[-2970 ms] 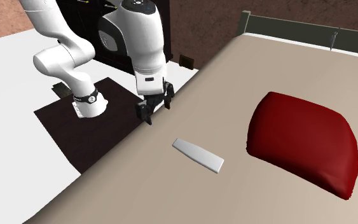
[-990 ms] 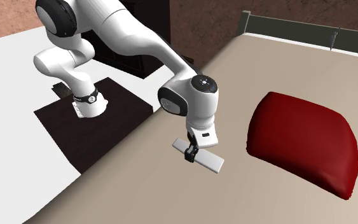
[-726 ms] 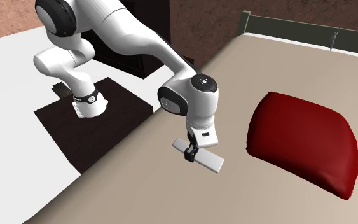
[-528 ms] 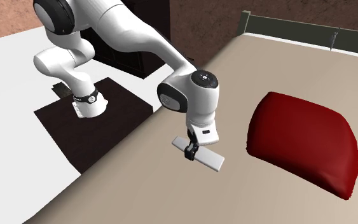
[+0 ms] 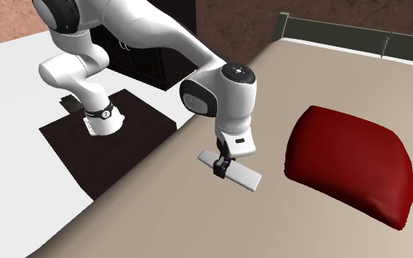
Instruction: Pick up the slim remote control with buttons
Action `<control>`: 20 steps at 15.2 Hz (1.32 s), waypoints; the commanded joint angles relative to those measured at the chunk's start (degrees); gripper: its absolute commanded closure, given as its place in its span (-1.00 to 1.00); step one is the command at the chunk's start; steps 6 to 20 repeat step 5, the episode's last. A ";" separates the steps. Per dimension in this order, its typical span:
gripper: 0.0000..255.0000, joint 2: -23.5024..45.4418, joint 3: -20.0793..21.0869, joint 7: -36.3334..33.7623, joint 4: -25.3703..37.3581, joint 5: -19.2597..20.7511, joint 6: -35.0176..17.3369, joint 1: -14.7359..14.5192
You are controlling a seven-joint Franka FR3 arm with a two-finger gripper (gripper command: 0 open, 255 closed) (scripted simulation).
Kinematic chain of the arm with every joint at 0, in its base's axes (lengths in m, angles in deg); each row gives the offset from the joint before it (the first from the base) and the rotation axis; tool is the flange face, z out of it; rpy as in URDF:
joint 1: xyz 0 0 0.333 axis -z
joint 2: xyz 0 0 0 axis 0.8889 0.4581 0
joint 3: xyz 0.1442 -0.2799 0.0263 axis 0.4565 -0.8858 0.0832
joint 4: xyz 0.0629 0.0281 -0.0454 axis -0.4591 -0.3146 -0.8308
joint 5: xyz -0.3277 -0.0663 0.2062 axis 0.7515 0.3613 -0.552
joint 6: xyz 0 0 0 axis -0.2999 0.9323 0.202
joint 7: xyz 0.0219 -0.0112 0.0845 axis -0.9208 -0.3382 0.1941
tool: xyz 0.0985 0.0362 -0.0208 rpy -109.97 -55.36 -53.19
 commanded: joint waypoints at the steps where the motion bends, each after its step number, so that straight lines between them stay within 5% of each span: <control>1: 1.00 -0.75 0.04 -0.09 0.43 -0.02 1.19 -0.06; 20: 1.00 -1.47 0.06 -0.08 1.03 -0.05 2.51 -0.05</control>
